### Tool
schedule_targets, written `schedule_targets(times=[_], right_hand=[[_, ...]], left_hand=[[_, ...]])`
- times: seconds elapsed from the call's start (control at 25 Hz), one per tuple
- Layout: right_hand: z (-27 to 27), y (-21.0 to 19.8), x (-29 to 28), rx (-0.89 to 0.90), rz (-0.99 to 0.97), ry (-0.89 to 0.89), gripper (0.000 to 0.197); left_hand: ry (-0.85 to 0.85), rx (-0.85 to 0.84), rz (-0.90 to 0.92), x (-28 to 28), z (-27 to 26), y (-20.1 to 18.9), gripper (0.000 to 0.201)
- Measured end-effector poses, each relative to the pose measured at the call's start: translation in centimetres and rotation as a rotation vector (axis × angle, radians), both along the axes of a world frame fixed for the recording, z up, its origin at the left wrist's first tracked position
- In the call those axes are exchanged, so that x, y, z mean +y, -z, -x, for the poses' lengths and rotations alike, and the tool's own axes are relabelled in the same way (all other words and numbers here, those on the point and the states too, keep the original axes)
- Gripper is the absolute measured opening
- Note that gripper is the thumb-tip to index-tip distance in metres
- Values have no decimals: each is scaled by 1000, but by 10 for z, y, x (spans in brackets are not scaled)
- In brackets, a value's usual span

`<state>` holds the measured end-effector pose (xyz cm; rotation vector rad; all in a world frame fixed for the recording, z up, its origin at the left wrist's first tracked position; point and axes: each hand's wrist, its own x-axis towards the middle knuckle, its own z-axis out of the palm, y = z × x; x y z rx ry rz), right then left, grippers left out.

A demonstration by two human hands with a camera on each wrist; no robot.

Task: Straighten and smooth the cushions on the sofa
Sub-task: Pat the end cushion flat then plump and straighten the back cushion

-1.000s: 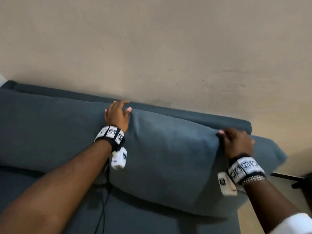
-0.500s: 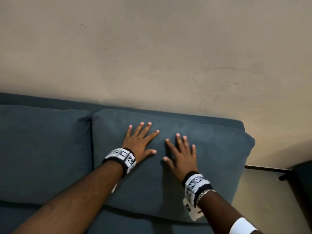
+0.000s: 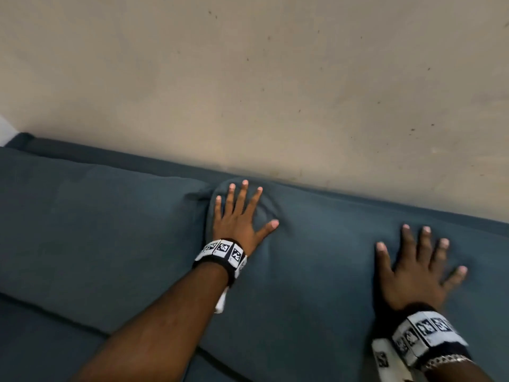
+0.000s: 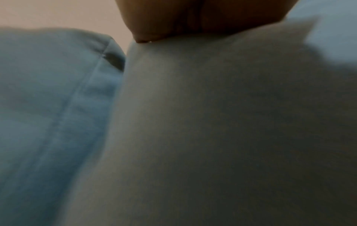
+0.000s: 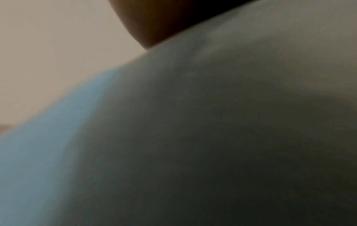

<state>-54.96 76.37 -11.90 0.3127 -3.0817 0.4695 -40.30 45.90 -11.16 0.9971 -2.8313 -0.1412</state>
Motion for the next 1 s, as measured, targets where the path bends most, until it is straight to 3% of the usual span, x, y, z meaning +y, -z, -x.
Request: schedule_targets(times=[0.08, 0.16, 0.24, 0.32, 0.36, 0.48, 0.56, 0.64, 0.72, 0.84, 0.92, 1.0], right_hand=[[-31, 1, -50, 17, 10, -74, 70], [-59, 15, -79, 81, -45, -377, 65], [-55, 33, -67, 159, -88, -566, 65], [-32, 37, -34, 232, -140, -525, 69], [-24, 38, -17, 232, -142, -449, 74], [-21, 32, 8, 151, -68, -301, 82], [-32, 34, 6, 158, -49, -267, 81], [-47, 31, -7, 165, -5, -219, 75], [-66, 34, -29, 205, 45, -330, 69], [-66, 44, -34, 250, 16, -639, 68], [-28, 37, 6, 285, -53, -547, 72], [16, 27, 61, 231, -56, -238, 80]], left_hand=[[25, 75, -33, 53, 19, 4, 76], [255, 129, 29, 104, 27, 10, 69], [449, 127, 143, 112, 29, 21, 65], [484, 102, 237, 87, 30, 29, 70], [425, 82, 248, 73, 26, 30, 77], [66, 87, 129, 26, -2, 26, 91], [-130, 159, 31, 10, -25, 32, 88], [-228, 228, -46, 28, -27, 32, 82], [-88, 248, -35, 77, -6, 29, 75], [366, 158, 109, 146, 28, 33, 64], [414, 96, 210, 134, 42, 26, 61], [201, 91, 156, 95, 41, 21, 69]])
